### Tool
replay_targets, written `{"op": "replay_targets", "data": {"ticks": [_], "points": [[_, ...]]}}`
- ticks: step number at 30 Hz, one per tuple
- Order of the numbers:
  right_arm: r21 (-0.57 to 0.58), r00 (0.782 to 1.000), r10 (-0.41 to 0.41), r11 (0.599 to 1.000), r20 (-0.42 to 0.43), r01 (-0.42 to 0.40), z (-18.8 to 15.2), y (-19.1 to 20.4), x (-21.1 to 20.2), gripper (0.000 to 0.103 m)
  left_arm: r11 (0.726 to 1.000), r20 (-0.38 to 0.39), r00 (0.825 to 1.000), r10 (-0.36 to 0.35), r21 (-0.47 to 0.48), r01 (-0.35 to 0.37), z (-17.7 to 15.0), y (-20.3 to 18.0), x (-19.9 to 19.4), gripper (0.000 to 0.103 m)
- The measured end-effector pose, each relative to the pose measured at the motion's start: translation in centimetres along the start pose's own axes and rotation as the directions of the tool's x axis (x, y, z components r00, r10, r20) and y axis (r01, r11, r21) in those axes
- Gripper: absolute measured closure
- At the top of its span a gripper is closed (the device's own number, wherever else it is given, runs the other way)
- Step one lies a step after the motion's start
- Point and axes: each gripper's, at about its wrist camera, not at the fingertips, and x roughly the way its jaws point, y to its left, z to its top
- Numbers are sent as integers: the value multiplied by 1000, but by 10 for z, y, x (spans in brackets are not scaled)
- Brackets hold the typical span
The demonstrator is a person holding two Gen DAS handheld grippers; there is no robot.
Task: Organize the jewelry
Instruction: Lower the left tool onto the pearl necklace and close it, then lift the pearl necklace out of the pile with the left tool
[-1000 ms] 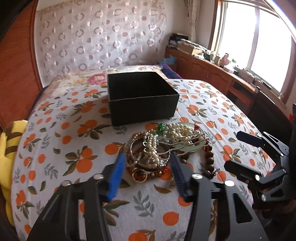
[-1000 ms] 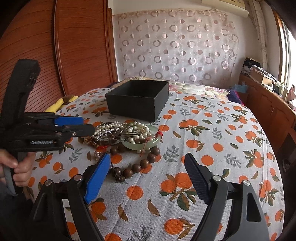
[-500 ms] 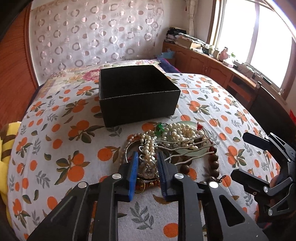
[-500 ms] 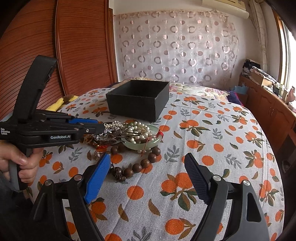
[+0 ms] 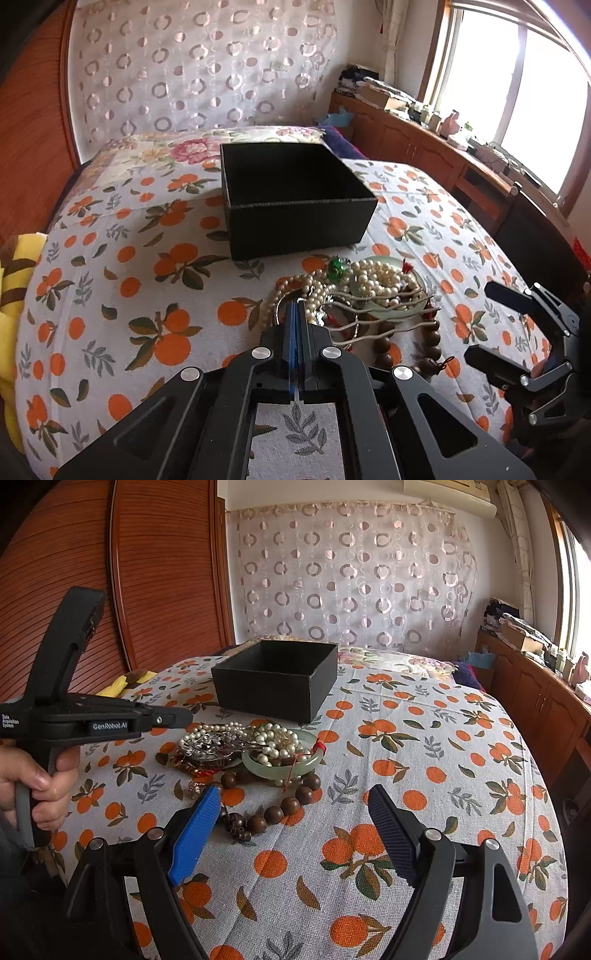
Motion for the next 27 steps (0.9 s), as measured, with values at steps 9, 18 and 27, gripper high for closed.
{"op": "replay_targets", "data": {"ticks": [9,18,27], "points": [[1,1000,2,1000,1,-2,0,0,0,19,998,-8,1000,-2,56,2,11,-10,0,96],[4,1000,4,1000,3,-4,0,0,0,19,987,-88,996,30,159,-16,12,-22,30,78],[1,1000,4,1000,1,-4,-1,1,-1,19,988,-52,998,26,153,-18,17,-15,19,99]]}}
